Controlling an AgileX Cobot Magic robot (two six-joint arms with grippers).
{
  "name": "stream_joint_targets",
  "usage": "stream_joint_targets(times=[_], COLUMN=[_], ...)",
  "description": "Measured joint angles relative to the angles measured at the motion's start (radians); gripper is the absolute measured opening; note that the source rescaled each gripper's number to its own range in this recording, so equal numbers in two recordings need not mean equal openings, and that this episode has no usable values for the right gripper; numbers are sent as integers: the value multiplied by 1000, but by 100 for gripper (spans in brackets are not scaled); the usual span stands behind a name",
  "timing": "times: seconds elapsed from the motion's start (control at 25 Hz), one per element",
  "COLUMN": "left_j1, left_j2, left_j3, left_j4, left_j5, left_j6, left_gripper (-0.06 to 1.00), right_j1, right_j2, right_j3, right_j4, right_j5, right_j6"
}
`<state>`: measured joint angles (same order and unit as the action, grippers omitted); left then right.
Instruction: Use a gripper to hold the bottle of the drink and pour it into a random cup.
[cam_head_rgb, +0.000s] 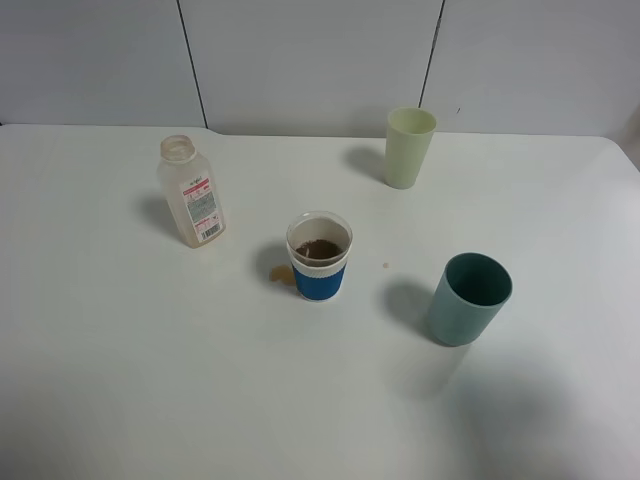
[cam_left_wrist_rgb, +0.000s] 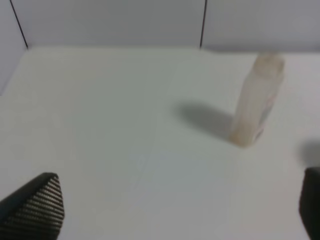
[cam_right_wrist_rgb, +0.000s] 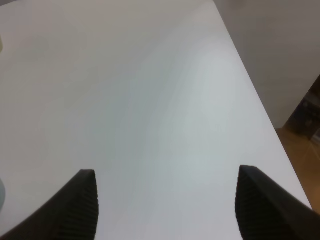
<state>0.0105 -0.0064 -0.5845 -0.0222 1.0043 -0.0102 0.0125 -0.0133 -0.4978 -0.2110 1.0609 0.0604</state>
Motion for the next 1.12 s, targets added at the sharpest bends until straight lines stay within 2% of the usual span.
stream_joint_targets(times=[0.2, 0.44, 1.12], left_j1=[0, 0, 0], left_j2=[1, 0, 0], left_j3=[71, 79, 79], left_j4=[-7, -25, -32], left_j5=[33, 43, 43], left_j6=[39, 84, 91], left_gripper=[92, 92, 92], right_j1=[0, 0, 0], right_j2=[0, 0, 0], right_j3=[0, 0, 0], right_j4=[0, 0, 0], right_j5=[0, 0, 0], right_j6=[0, 0, 0])
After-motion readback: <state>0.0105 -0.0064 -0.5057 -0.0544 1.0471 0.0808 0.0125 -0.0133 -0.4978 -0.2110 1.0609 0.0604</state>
